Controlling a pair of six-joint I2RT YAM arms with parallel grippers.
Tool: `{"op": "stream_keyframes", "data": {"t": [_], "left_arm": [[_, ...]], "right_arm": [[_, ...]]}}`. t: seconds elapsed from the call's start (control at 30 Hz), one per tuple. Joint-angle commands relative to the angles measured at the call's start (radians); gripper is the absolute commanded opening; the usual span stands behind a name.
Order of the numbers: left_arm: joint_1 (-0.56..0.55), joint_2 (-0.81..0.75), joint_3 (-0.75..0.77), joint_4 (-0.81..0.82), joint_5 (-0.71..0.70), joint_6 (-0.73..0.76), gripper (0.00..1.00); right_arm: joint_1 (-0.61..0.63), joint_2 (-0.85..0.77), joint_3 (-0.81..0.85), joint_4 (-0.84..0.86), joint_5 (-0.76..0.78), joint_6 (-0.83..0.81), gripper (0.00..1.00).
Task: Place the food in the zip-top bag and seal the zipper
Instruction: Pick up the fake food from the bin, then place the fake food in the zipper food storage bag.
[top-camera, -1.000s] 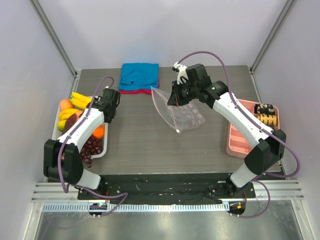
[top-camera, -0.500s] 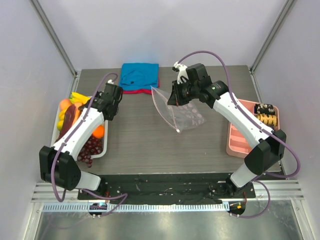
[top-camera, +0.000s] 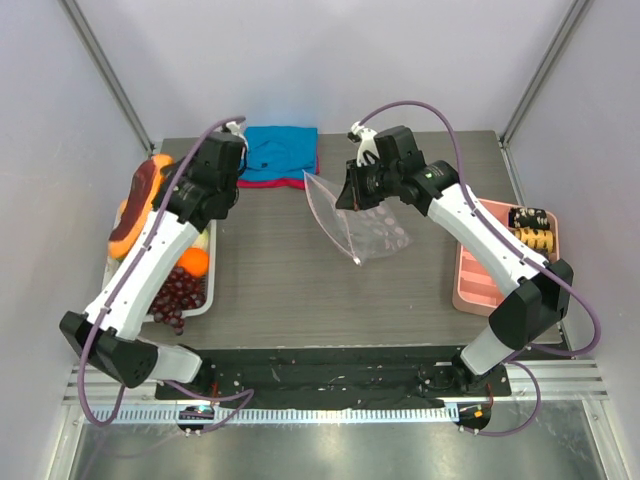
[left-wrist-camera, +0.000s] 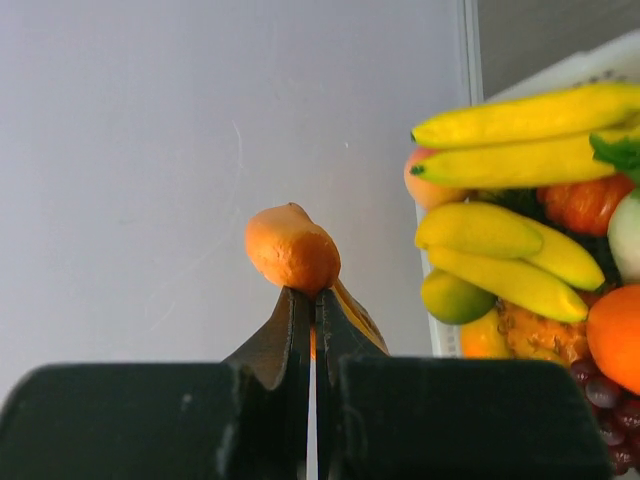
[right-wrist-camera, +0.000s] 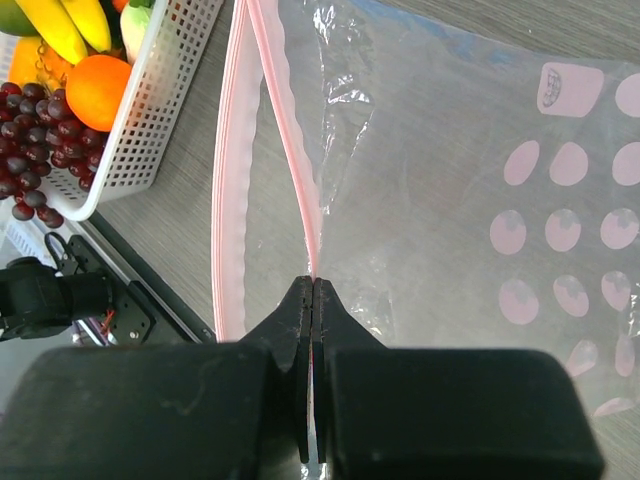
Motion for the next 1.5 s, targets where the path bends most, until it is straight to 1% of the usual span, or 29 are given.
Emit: {"op": "stream_keyframes", "data": {"t": [0.0,0.07,0.1,0.13,0.17,0.2,0.27,0.3,0.33,0.4,0.43,0.47,0.5,0.57,0.67,0.77,0.87,1.07,1.4,1.47], "left_arm": [[-0.035,0.01,0.244,-0.023,0.124,0.009,0.0],[-0.05,0.052,0.339,-0.087,0.174,-0.049,0.0],[-0.058,0.1,0.441,-0.154,0.2,-0.075,0.0],[-0.067,0.129,0.494,-0.188,0.267,-0.098,0.0],[-0.074,0.152,0.546,-0.211,0.297,-0.151,0.0],[-0.078,0.192,0.636,-0.247,0.332,-0.172,0.0],[-0.094,0.22,0.723,-0.262,0.424,-0.24,0.0],[-0.098,0.241,0.796,-0.27,0.452,-0.265,0.0],[-0.107,0.246,0.827,-0.265,0.513,-0.297,0.0],[-0.116,0.251,0.894,-0.255,0.562,-0.376,0.0],[-0.118,0.24,0.904,-0.227,0.626,-0.405,0.0],[-0.118,0.229,0.901,-0.209,0.654,-0.464,0.0],[-0.118,0.215,0.89,-0.186,0.682,-0.494,0.0],[-0.118,0.157,0.835,-0.089,0.764,-0.576,0.0],[-0.118,0.068,0.743,0.081,0.838,-0.641,0.0],[-0.12,0.047,0.743,0.158,0.874,-0.698,0.01],[-0.121,0.063,0.789,0.164,0.874,-0.741,0.0],[-0.133,0.057,0.774,0.23,0.861,-0.796,0.0],[-0.189,0.077,0.795,0.265,0.837,-0.808,0.0],[-0.21,0.07,0.769,0.261,0.825,-0.802,0.01]], "right_arm": [[-0.007,-0.039,0.041,0.034,-0.029,0.056,0.01],[-0.008,-0.034,0.06,0.049,-0.043,0.078,0.01],[-0.007,-0.036,0.064,0.06,-0.051,0.089,0.01],[-0.007,-0.037,0.069,0.083,-0.061,0.116,0.01],[-0.007,-0.039,0.067,0.097,-0.064,0.13,0.01],[-0.007,-0.039,0.069,0.11,-0.068,0.147,0.01],[-0.007,-0.037,0.078,0.146,-0.075,0.195,0.01],[-0.007,-0.034,0.09,0.159,-0.081,0.208,0.01],[-0.007,-0.025,0.096,0.166,-0.084,0.237,0.01],[-0.008,-0.01,0.122,0.176,-0.095,0.265,0.01],[-0.007,0.005,0.132,0.178,-0.1,0.302,0.01],[-0.007,0.01,0.138,0.183,-0.115,0.32,0.01],[-0.007,0.015,0.142,0.201,-0.12,0.345,0.01],[-0.008,0.022,0.136,0.241,-0.133,0.415,0.01],[-0.007,0.024,0.107,0.29,-0.147,0.487,0.01],[-0.007,0.032,0.084,0.307,-0.161,0.5,0.01],[-0.007,0.041,0.075,0.308,-0.161,0.494,0.01],[0.002,0.055,0.046,0.31,-0.121,0.531,0.01],[0.033,0.119,0.135,0.311,-0.107,0.54,0.01],[0.031,0.122,0.139,0.31,-0.101,0.538,0.01]]}}
